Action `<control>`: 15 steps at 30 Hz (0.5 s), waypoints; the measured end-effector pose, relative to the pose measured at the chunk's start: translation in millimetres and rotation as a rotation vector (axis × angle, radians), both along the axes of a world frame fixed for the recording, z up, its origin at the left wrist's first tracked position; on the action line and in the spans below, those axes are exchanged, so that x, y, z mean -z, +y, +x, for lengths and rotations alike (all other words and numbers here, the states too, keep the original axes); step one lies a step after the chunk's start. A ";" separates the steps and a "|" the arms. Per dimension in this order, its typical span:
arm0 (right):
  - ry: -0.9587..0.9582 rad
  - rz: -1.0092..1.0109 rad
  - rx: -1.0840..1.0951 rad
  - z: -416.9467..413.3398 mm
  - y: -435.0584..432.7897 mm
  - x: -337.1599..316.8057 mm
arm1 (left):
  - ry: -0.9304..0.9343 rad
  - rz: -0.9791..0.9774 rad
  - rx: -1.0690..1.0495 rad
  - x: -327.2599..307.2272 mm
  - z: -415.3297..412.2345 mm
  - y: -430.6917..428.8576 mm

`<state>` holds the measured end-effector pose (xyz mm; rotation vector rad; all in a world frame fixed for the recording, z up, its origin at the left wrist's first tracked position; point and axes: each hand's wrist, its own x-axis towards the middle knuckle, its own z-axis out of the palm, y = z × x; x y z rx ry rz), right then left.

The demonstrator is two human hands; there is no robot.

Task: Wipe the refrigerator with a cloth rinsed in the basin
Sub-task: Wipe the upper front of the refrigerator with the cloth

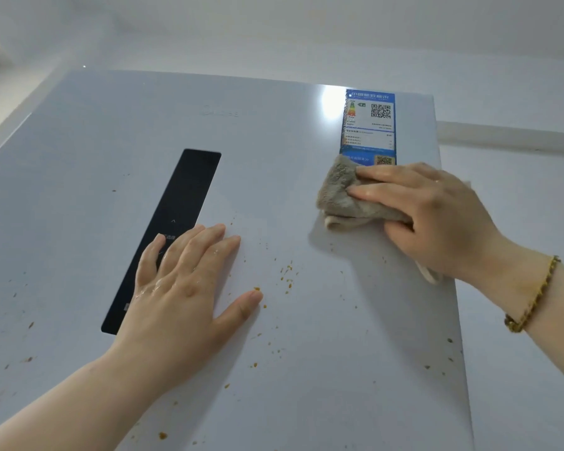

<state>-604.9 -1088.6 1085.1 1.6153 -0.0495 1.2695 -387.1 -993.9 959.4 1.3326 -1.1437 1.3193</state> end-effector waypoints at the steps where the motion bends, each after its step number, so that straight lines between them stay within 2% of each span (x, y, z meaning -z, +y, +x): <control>1: 0.004 -0.019 0.015 -3.4 -0.4 -1.1 | 0.001 0.000 0.003 -0.5 -0.6 0.1; 6: -0.271 0.211 -0.060 -11.9 0.7 -27.5 | 0.005 -0.004 0.021 0.1 -2.8 0.3; 8: -0.294 0.232 -0.076 -5.1 2.2 -21.4 | 0.006 -0.018 0.029 1.0 -2.4 -0.2; 12: -0.107 -0.023 -0.063 5.4 -0.9 19.4 | -0.003 -0.021 0.029 0.9 -2.0 1.2; 15: 0.022 -0.089 -0.056 0.7 -4.1 28.6 | -0.008 -0.025 0.030 0.8 -1.8 1.7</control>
